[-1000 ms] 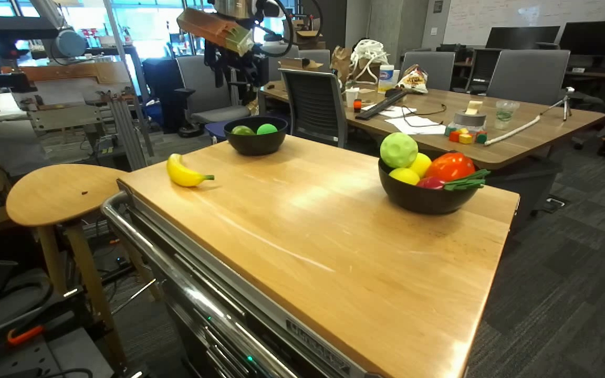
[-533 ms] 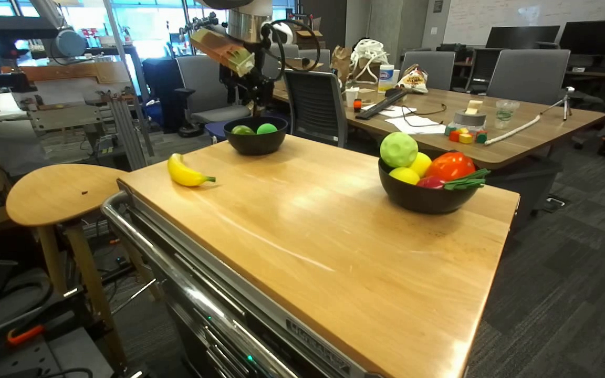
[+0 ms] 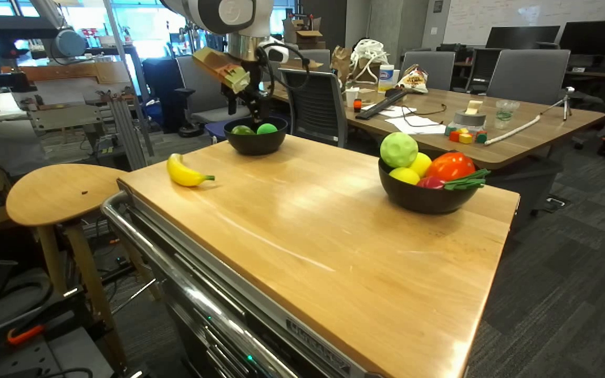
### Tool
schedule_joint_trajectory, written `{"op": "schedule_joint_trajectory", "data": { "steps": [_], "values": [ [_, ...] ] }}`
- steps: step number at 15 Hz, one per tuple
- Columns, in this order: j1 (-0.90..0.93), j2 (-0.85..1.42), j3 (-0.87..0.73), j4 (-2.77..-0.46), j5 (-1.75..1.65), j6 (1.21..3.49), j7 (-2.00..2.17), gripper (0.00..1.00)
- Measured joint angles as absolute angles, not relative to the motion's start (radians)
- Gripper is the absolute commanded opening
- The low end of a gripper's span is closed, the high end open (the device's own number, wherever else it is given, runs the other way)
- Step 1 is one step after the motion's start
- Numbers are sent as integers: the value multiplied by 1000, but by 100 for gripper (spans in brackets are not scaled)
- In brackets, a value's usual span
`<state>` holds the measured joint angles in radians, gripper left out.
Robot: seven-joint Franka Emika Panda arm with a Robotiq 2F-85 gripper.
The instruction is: Remove the objects one at a time from the black bowls starting with the left bowl and place the objects on the table
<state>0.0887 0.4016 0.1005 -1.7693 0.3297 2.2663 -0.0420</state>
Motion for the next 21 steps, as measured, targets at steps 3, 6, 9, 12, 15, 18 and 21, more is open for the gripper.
{"op": "schedule_joint_trajectory", "data": {
  "steps": [3,6,9,12,15,18,21],
  "values": [
    [96,433,101,-1767,314,2285,-12,83],
    [96,459,101,-1763,289,2297,17,79],
    [96,478,94,-1759,258,2315,42,72],
    [95,485,89,-1756,238,2329,58,49],
    [95,484,89,-1750,236,2337,57,49],
    [95,448,112,-1754,234,2340,-13,49],
    [95,329,159,-1814,233,2301,-118,49]
  ]
}}
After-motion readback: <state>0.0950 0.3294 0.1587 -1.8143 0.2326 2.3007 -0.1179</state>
